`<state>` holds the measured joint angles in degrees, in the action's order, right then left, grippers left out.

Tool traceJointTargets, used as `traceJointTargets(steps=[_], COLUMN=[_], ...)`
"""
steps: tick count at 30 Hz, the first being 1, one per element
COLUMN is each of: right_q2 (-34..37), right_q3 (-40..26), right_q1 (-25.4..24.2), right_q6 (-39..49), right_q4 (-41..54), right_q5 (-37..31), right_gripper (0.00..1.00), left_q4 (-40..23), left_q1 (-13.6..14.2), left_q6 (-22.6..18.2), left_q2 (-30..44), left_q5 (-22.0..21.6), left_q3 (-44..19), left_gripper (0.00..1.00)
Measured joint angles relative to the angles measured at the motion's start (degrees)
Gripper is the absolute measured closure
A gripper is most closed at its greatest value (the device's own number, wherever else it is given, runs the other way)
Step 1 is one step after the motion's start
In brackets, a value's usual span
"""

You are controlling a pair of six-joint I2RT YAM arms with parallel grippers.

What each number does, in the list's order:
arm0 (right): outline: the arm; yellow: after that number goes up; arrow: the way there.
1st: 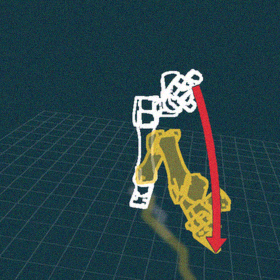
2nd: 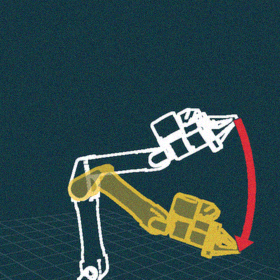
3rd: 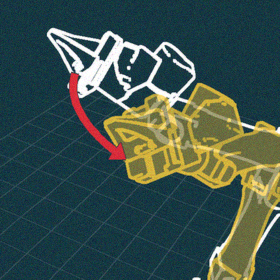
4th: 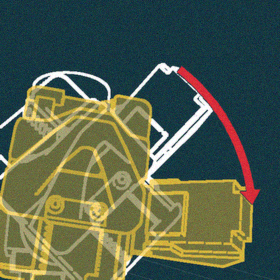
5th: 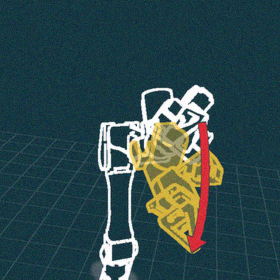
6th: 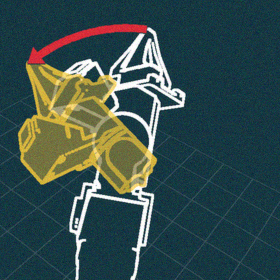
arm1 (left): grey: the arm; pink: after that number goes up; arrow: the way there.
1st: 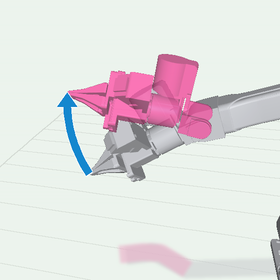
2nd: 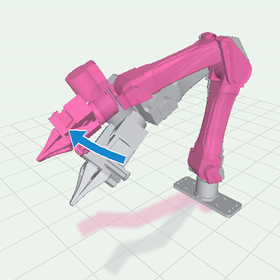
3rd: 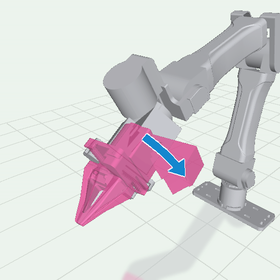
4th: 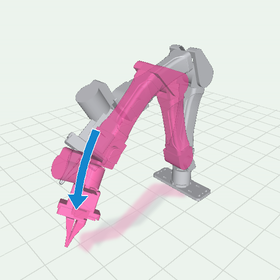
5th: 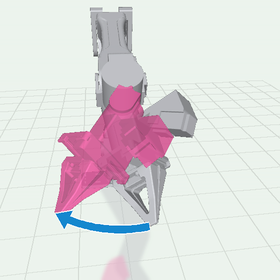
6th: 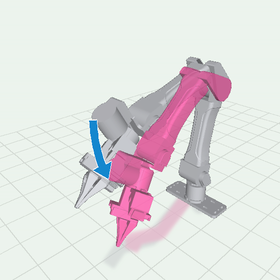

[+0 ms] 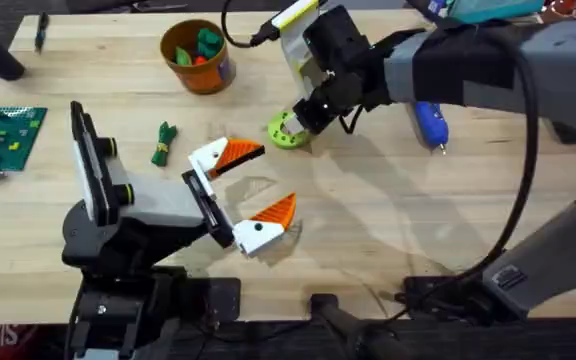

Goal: Pick up the gripper from the table and insert it into the empty holder that is missing its gripper. Then pick up a screw, insert it into the mounting hole, and use the screwdriver to tighten it. Finally, clean up the table by picking up the vegetable and placing it into the bucket.

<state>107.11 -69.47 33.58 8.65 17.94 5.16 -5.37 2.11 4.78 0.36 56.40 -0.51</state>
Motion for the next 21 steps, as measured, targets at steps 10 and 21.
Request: traceJointTargets(steps=[10,21], right_q2=[0.0,0.0], right_q3=[-1.74,-1.75], right_q1=[0.0,0.24], right_q6=[-0.09,-0.09], right_q4=[0.05,0.27], right_q5=[0.0,-0.01], right_gripper=[0.738,0.756], left_q4=[0.01,0.0], left_q1=[0.0,0.0], left_q6=[0.0,0.0], left_q2=[0.0,0.0], left_q5=[-0.01,0.0], left_q3=[0.0,0.0], left_gripper=[0.016,0.015])
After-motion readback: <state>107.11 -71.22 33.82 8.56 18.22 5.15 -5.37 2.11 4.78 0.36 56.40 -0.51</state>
